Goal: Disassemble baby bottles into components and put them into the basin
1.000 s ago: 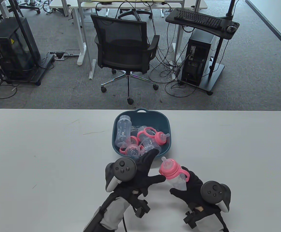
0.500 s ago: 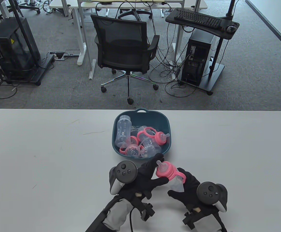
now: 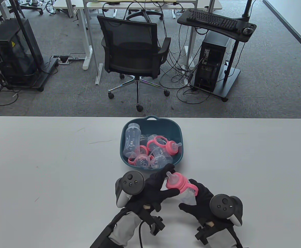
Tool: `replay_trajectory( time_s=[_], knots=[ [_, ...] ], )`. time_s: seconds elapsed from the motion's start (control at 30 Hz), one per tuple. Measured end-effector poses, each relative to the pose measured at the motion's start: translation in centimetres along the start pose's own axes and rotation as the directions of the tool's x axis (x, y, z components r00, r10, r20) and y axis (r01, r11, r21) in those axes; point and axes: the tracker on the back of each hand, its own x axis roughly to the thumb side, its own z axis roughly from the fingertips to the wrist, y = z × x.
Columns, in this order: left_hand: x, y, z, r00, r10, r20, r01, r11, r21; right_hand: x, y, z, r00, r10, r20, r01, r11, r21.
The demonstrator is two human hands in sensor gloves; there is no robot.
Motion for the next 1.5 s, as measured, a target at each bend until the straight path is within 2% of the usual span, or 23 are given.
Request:
replay_trajectory(
  time_s=[0.37,1.17,1.5],
  knots=[
    [0.2,-0.1,0.3,0.997,-0.059,-0.040,0.062,0.996,0.070,0.1,0.1,-0.1,1.000,0.015,0.001,-0.015,1.000,0.001],
    [0.2,0.2,0.3,0.998,-0.048,-0.036,0.050,0.996,0.069,-0.1,-0.4,0.0,1.000,-0.007,-0.009,0.007,0.999,-0.034],
    [0.3,-0.1,0.3,0.997,0.076,-0.029,-0.074,0.995,0.066,0.6,0.0,-0.3,1.000,0.009,0.016,-0.009,1.000,-0.018]
  ],
)
